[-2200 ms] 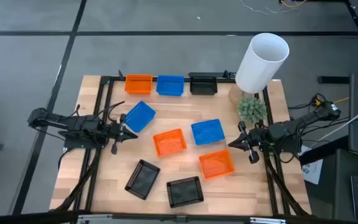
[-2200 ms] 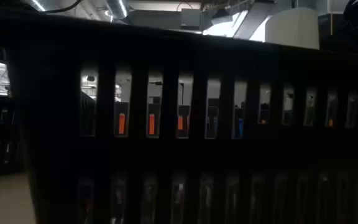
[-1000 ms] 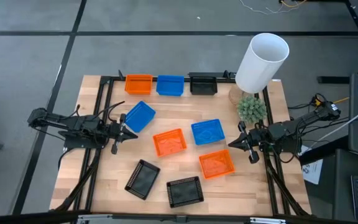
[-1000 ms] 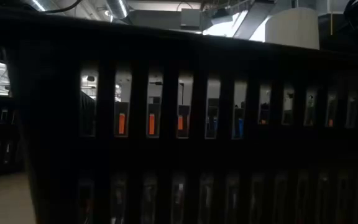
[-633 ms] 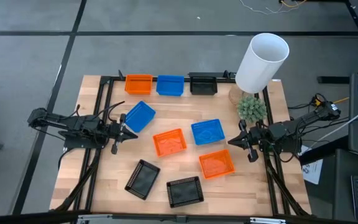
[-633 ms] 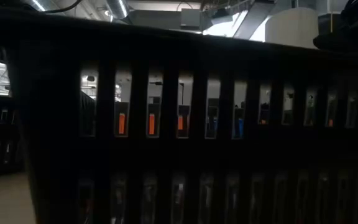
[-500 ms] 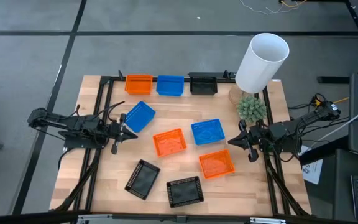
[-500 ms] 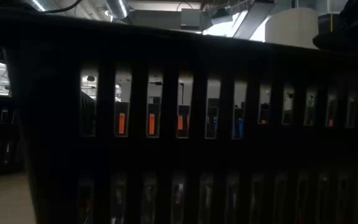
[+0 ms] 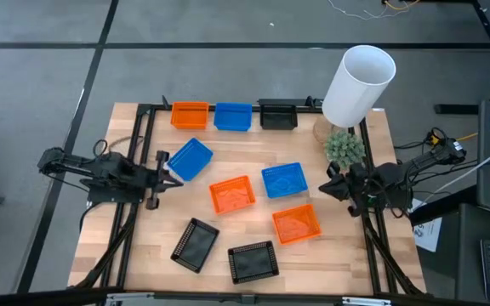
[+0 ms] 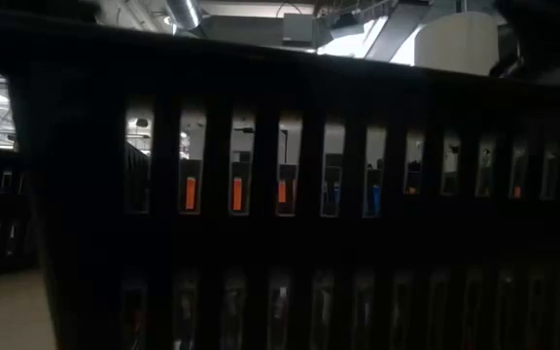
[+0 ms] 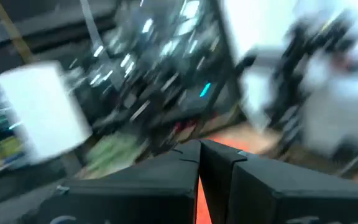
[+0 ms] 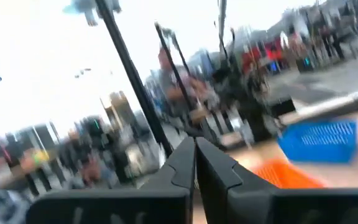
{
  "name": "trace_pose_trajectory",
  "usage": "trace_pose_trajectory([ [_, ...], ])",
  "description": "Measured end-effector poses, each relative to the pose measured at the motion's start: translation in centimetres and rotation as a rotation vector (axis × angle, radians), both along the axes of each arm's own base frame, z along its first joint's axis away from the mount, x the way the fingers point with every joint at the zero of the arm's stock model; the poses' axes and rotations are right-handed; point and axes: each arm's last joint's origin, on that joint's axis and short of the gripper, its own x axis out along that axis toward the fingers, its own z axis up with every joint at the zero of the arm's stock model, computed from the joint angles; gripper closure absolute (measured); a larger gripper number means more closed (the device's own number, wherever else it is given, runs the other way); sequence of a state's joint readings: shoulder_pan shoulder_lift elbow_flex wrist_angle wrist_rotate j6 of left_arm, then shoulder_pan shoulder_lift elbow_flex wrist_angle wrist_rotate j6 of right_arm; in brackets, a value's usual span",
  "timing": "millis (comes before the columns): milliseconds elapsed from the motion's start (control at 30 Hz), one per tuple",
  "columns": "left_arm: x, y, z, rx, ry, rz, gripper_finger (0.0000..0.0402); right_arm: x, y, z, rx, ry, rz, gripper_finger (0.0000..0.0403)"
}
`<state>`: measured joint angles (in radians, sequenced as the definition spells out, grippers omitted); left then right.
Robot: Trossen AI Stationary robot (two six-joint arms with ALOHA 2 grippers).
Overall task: Stack baskets by color
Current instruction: Stack the bottom left blue bin on the top blue bin
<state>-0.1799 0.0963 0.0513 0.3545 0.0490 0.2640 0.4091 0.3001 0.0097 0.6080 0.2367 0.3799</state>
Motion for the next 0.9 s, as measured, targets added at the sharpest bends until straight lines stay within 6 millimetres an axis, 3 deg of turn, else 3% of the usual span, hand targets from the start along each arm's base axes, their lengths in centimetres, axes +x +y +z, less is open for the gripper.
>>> trace_pose_trajectory([
  [167,-0.7,-0.1,1.6,-0.075,-0.167,-0.091,0.0401,-0.6,-0.2,1.6,0.206,-0.138,0.094,0.0386],
  [267,-0.8,0.0,1.8,-0.129,-0.170,-0.083,0.0401,-0.5,0.4,1.3,0.109,-0.125,0.190,0.0386],
  [467,-0.7,0.0,1.7,-0.185,-0.147,-0.102,0.0401,0.0,0.8,1.5,0.050,-0.096,0.167,0.0386],
  [633,-0.7,0.0,1.7,-0.214,-0.137,-0.118,0.0401,1.7,1.7,7.2,-0.212,-0.106,0.131,0.0386],
  [767,-0.7,-0.2,1.7,-0.243,-0.114,-0.217,0.0401,4.7,2.8,11.4,-0.405,0.159,0.064,0.0386],
  [900,-0.8,-0.4,1.6,-0.227,-0.107,-0.267,0.0401,7.4,3.4,13.4,-0.613,0.459,-0.085,0.0386],
])
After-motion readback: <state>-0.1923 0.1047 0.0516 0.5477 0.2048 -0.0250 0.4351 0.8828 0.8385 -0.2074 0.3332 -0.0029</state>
